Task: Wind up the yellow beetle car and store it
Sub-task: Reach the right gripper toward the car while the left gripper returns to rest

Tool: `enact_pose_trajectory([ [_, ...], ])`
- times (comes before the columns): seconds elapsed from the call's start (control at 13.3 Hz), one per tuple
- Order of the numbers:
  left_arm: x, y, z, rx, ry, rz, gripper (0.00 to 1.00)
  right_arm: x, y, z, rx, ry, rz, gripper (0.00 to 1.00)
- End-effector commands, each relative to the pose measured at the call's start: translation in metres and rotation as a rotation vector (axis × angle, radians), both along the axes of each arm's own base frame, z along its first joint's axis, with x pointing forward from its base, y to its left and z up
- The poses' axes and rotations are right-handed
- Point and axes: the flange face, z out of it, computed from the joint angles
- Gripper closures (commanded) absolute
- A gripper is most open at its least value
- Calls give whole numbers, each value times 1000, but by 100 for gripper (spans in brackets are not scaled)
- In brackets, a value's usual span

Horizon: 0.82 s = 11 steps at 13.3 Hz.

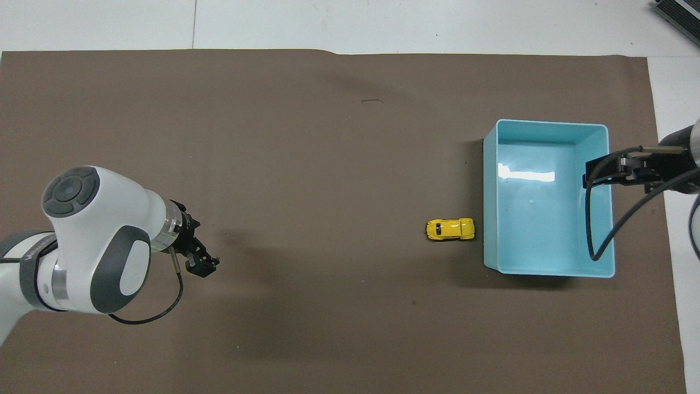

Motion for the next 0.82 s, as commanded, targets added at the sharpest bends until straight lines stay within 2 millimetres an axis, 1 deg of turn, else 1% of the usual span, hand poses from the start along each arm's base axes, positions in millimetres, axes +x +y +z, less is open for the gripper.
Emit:
enact_pose_trajectory([
  [0.0,6,3,1,10,-9,-15,0,-21,12,-17,-1,-28,-95,0],
  [0.07,8,2,2,5,-15,-40,0,-29,19,-32,-1,-34,-129,0],
  [0.15,10,2,3,-1,-20,-78,0,-31,29,-44,-2,-27,-130,0],
  [0.22,11,1,6,-6,-28,-107,0,-30,32,-52,-4,-17,-147,0],
  [0.3,12,3,10,-11,-40,-128,0,-29,42,-59,-4,-20,-170,0],
  [0.38,16,8,17,-16,-56,-151,0,-28,49,-65,-3,-28,-187,0],
  [0.53,23,13,30,-27,-82,-196,0,-28,53,-77,-3,-31,-263,0],
  [0.6,28,14,41,-34,-110,-232,0,-28,61,-84,-4,-29,-311,0],
  [0.67,34,24,50,-39,-125,-257,0,-26,63,-89,-5,-30,-358,0],
  [0.75,38,27,60,-47,-134,-312,0,-24,68,-95,-7,-24,-395,0],
])
